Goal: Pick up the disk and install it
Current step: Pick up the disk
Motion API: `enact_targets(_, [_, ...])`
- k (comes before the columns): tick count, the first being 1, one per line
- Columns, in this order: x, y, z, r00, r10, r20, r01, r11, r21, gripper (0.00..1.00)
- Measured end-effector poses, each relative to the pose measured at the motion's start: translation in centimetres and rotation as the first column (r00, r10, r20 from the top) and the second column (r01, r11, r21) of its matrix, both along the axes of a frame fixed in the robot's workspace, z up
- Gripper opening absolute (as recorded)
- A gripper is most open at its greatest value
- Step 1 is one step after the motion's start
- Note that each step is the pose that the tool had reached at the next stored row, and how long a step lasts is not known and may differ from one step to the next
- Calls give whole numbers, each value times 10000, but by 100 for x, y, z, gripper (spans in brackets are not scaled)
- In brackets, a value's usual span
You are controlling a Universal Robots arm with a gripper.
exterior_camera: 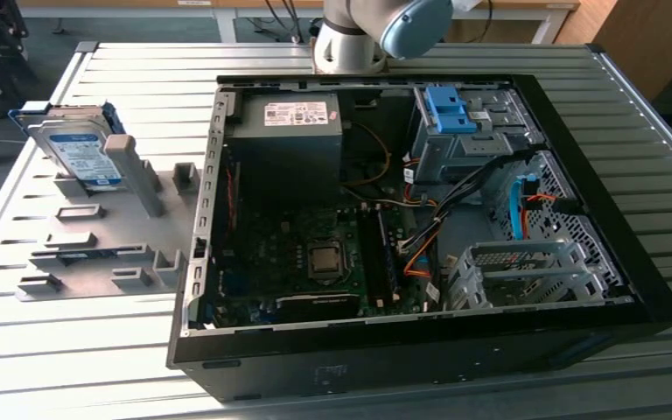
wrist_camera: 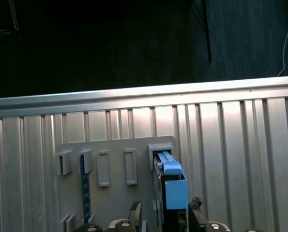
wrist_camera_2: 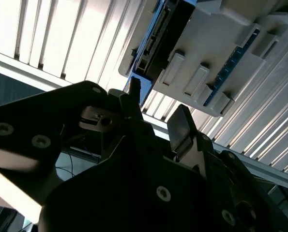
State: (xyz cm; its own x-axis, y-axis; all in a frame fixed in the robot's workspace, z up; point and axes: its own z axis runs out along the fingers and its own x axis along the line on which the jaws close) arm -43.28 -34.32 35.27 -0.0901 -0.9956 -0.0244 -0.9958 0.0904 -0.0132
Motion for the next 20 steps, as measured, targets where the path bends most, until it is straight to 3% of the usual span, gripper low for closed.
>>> enact_targets(3, [-1,25,-51,10000,0,-4,0,10000,-98,50])
enact_targets(7, [0,40,-119,10000,1,-4,-1,9999,-106,50])
enact_targets(20, [-1,41,-125,10000,0,-5,0,9999,-106,51])
